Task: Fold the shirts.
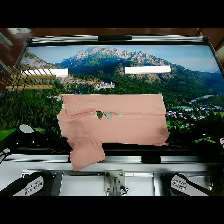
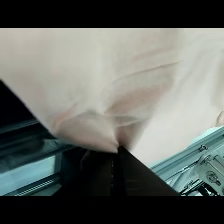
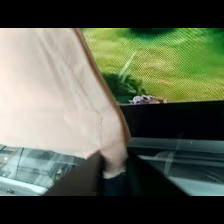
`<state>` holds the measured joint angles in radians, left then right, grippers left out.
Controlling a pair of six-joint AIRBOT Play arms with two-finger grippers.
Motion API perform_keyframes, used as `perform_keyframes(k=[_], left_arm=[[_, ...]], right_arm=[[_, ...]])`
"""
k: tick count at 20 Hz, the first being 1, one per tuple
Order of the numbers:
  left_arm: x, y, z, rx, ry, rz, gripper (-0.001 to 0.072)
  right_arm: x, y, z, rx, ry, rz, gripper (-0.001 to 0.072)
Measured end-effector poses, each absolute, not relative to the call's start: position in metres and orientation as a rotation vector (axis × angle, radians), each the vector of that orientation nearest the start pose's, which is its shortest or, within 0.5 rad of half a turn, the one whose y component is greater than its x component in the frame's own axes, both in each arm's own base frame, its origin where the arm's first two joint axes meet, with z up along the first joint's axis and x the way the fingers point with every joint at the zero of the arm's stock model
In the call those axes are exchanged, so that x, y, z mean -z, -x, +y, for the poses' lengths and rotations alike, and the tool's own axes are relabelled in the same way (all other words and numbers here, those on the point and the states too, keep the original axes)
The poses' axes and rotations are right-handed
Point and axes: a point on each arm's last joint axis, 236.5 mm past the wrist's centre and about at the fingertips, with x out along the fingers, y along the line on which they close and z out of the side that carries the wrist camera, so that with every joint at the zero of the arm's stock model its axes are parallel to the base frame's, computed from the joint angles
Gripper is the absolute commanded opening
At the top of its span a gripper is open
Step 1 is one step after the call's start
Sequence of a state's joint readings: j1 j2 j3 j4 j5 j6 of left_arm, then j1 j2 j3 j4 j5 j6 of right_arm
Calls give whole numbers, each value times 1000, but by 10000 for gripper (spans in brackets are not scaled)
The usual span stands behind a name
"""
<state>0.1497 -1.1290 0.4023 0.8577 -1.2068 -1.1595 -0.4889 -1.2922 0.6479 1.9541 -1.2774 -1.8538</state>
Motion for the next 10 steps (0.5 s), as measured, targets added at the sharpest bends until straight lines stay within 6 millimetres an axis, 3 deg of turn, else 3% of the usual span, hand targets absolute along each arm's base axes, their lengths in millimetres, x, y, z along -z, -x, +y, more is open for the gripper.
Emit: perform_keyframes(k=[5, 10], left_arm=[[86, -195, -120, 495, 614, 1610, 34], [39, -245, -113, 568, 528, 1481, 33]], right_arm=[[110, -226, -3, -123, -701, 1627, 66], [74, -263, 0, -227, -674, 1488, 66]])
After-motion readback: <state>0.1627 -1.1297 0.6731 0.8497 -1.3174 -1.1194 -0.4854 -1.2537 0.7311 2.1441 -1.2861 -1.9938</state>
